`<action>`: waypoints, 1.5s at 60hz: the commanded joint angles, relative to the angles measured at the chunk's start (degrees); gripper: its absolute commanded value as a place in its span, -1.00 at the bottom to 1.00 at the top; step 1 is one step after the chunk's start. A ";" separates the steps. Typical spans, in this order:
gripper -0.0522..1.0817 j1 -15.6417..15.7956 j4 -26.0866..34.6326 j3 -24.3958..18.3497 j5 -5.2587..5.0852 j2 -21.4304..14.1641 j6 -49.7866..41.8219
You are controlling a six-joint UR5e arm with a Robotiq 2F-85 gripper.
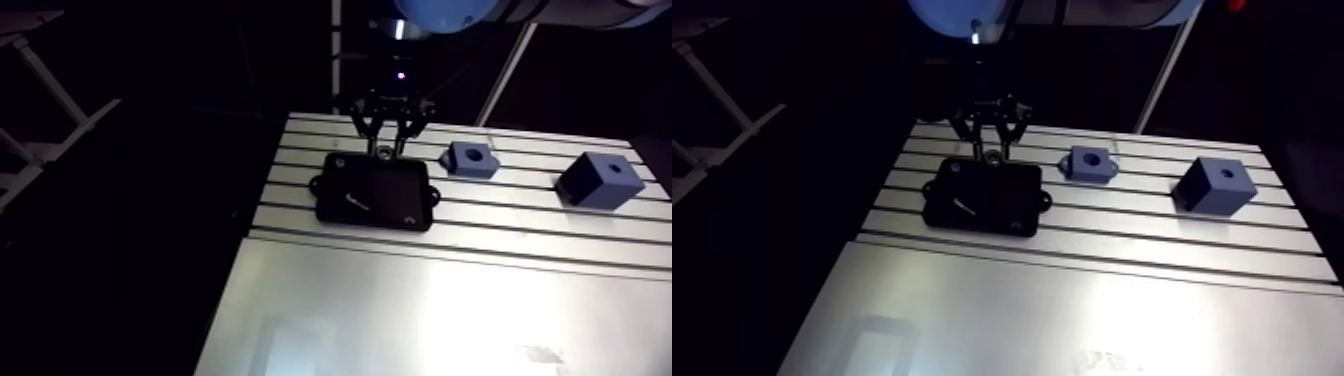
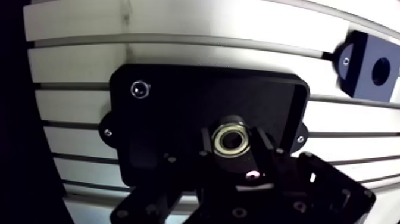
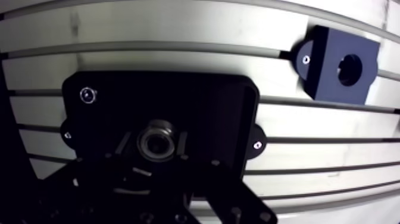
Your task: Pick up the bearing and press it into the housing until flush.
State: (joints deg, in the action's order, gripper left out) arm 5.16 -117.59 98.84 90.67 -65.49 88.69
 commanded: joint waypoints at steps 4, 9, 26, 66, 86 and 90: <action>0.17 -4.06 2.40 -2.26 0.15 -1.85 5.05; 0.17 -6.42 3.32 -3.04 0.66 -1.87 6.12; 0.17 -11.08 3.81 -4.91 1.60 -0.91 9.09; 0.18 -14.28 1.27 -6.60 3.07 3.75 10.32; 0.18 -15.61 0.82 -6.60 3.07 5.30 10.41; 0.18 -15.71 0.81 -6.60 3.07 5.69 10.41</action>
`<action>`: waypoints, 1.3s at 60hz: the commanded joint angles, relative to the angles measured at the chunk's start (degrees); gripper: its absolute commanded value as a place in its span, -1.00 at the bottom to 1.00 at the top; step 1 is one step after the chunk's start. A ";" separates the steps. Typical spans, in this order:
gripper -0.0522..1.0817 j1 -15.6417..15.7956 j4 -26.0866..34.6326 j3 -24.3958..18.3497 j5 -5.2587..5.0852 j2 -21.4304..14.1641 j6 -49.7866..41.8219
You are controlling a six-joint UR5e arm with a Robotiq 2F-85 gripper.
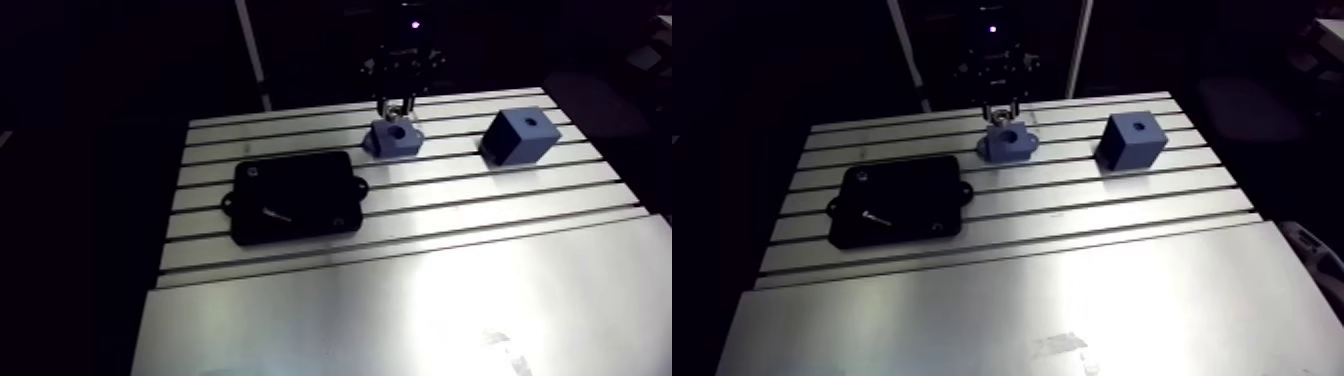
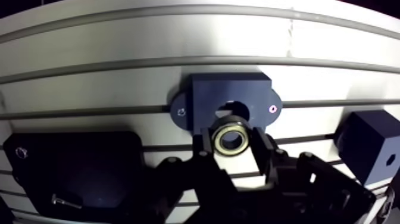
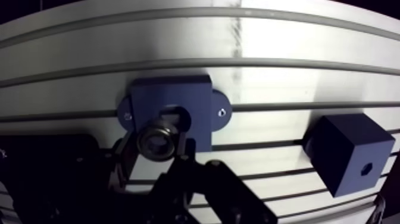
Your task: Pick up the bearing and press it into the housing until flush.
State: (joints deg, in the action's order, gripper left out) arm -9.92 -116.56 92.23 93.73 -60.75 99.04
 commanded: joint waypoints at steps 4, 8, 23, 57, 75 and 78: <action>0.18 -0.95 -0.28 0.08 -0.08 1.03 0.15; 0.18 -1.06 -0.30 0.18 -0.09 1.26 0.06; 0.18 -1.07 -2.48 0.53 -0.09 1.74 0.22; 0.18 -0.98 -2.58 0.80 -0.07 2.62 0.59; 0.18 -0.98 -2.58 0.80 -0.09 2.97 0.59; 0.18 -1.07 -2.58 0.88 -0.09 2.97 0.59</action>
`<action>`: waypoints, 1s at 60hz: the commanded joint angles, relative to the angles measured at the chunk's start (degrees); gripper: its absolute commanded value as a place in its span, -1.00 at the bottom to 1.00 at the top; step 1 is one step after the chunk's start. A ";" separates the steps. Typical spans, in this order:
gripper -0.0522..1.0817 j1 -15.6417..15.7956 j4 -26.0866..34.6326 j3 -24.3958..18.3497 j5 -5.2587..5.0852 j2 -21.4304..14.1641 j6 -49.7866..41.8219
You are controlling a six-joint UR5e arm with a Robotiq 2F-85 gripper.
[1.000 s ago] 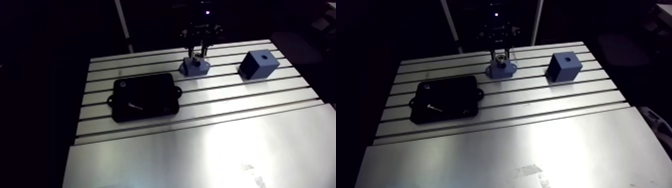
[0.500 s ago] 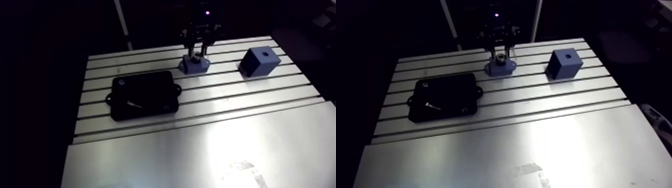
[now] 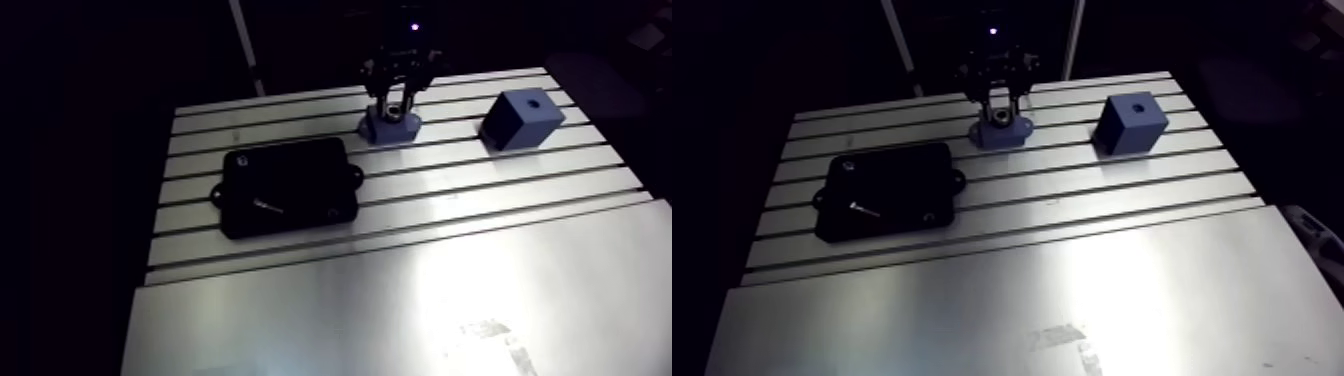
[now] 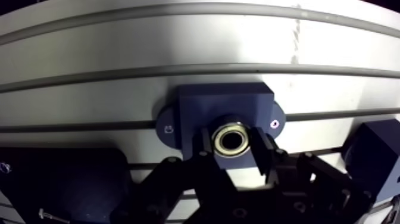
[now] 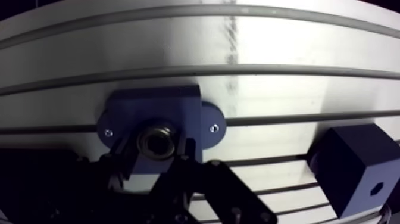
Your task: Pick up the bearing and press it into the housing until flush.
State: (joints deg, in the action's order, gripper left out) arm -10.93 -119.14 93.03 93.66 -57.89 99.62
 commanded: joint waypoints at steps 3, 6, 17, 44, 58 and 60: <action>0.18 -0.06 0.00 0.09 -0.01 0.11 0.00; 0.18 0.03 0.00 0.18 -0.01 0.11 0.00; 0.18 0.03 0.00 0.18 -0.10 0.11 0.00; 0.18 -0.05 0.09 0.18 -0.10 0.10 0.27; 0.18 0.01 0.18 0.27 -0.10 0.03 0.27; 0.18 -0.05 0.25 0.27 -0.10 0.03 0.27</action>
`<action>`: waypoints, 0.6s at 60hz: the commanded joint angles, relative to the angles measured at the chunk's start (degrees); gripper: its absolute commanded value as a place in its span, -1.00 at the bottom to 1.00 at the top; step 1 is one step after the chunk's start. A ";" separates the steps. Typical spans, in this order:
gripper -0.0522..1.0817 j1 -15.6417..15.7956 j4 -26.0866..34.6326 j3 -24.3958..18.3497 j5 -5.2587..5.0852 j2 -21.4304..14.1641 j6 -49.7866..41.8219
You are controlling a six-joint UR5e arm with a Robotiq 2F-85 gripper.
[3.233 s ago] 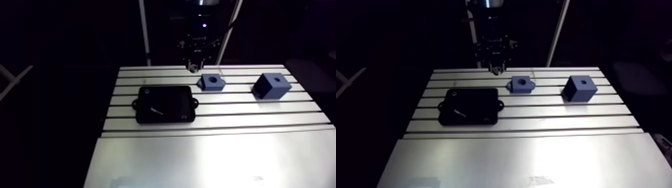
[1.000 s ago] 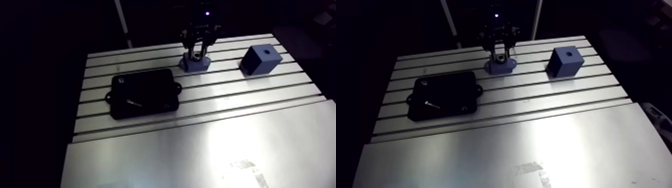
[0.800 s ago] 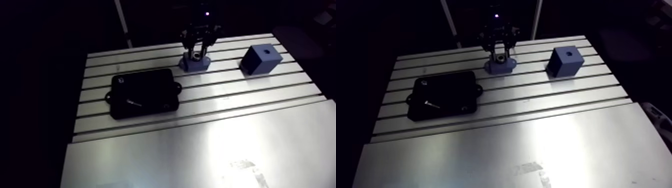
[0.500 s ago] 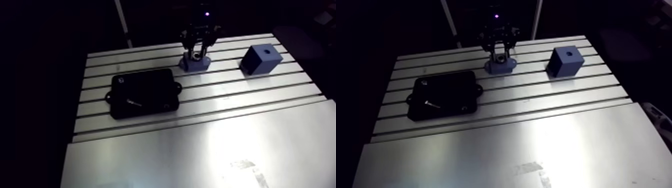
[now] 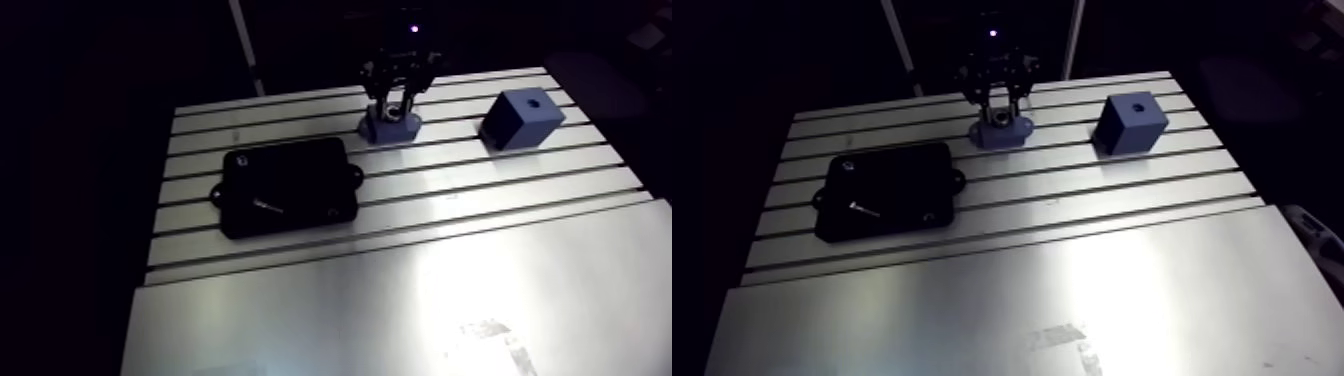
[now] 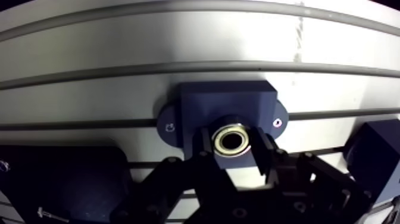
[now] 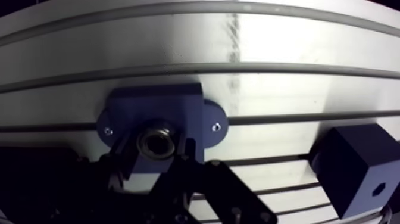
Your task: Pick up the bearing and press it into the housing until flush.
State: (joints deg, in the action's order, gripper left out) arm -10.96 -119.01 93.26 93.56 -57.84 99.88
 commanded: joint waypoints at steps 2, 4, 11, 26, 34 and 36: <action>0.18 -0.03 0.13 0.04 0.00 -0.03 0.01; 0.18 0.04 0.13 0.04 0.00 -0.03 0.01; 0.18 0.06 0.05 0.21 0.00 -0.03 0.01; 0.18 0.06 0.05 0.48 0.00 -0.13 0.01; 0.18 -0.03 0.05 0.56 0.00 -0.11 0.01; 0.18 -0.03 0.05 0.57 0.00 -0.19 0.01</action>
State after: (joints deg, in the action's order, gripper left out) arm -10.92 -118.98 93.64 93.56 -57.97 99.89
